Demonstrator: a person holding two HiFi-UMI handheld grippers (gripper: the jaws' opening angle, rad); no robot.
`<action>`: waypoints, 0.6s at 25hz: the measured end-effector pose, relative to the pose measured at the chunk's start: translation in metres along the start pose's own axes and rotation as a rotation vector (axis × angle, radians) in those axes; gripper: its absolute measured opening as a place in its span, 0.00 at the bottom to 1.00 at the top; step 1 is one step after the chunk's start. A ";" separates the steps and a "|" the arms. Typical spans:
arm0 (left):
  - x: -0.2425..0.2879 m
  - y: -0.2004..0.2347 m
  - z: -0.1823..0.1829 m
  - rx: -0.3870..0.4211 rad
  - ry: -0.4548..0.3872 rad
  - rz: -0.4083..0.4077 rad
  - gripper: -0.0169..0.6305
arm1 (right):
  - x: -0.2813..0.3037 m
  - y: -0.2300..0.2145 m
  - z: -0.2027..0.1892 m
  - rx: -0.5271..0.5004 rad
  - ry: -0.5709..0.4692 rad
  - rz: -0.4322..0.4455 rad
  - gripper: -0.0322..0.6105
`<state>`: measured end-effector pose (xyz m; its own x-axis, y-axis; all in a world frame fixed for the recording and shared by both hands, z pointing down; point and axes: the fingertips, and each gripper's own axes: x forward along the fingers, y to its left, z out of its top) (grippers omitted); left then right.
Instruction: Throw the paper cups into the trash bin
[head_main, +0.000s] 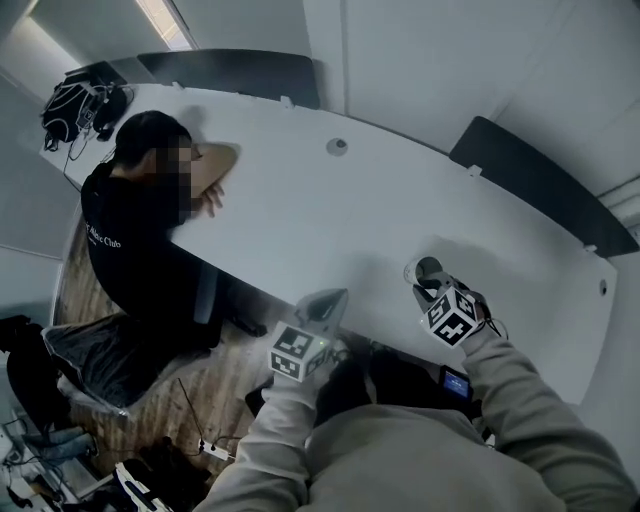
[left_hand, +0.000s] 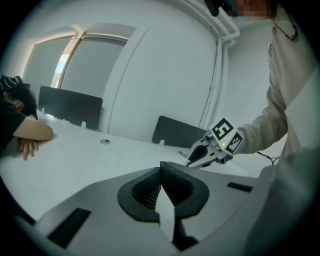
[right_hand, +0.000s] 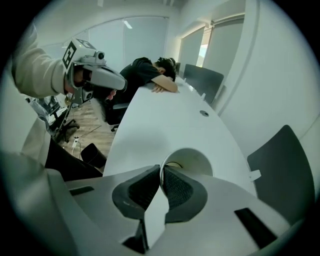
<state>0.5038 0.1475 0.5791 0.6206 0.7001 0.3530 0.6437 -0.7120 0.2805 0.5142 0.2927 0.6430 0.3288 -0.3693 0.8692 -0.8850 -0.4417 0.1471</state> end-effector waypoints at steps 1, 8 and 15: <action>-0.001 -0.003 0.002 0.009 0.003 -0.005 0.01 | -0.008 -0.005 -0.001 0.006 -0.008 -0.017 0.11; 0.008 -0.012 0.033 0.053 -0.007 -0.031 0.01 | -0.051 -0.035 0.007 0.047 -0.087 -0.111 0.11; 0.009 -0.012 0.085 0.109 -0.048 -0.040 0.01 | -0.084 -0.065 0.026 0.105 -0.175 -0.180 0.11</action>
<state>0.5402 0.1670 0.5029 0.6126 0.7313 0.2999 0.7115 -0.6755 0.1936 0.5530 0.3316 0.5480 0.5382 -0.4087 0.7371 -0.7710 -0.5920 0.2347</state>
